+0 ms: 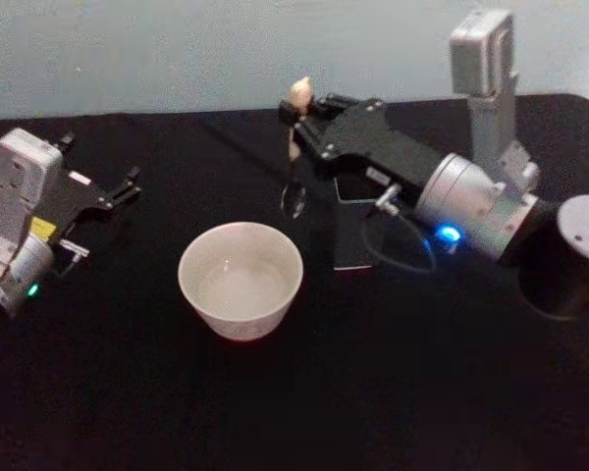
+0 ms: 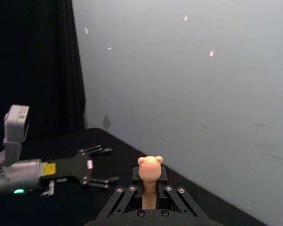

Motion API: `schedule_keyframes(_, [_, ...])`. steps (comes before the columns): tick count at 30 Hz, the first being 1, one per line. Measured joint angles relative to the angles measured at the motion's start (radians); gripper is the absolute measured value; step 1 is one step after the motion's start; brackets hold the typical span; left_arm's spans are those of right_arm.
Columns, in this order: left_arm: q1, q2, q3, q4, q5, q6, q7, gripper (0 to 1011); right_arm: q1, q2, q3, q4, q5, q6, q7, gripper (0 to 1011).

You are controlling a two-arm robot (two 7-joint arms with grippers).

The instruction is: Pick up the stirring spoon with one hand, stir inside the cup, then place it back in its original position.

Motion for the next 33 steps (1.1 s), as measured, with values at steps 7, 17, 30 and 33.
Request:
schedule_keyframes(7, [0.0, 0.0, 0.0, 0.0, 0.0, 0.0, 0.0, 1001, -0.002, -0.008, -0.032, 0.019, -0.008, -0.022, 0.021, 173])
schedule_keyframes(17, [0.0, 0.0, 0.0, 0.0, 0.0, 0.0, 0.0, 1001, -0.014, -0.01, -0.065, 0.038, -0.01, -0.059, 0.058, 173])
schedule_keyframes(30, [0.0, 0.0, 0.0, 0.0, 0.0, 0.0, 0.0, 1001, -0.038, -0.043, -0.077, 0.116, 0.004, -0.206, 0.104, 173])
schedule_keyframes(33, [0.0, 0.0, 0.0, 0.0, 0.0, 0.0, 0.0, 1001, -0.039, -0.051, -0.082, 0.135, -0.006, -0.228, 0.107, 173])
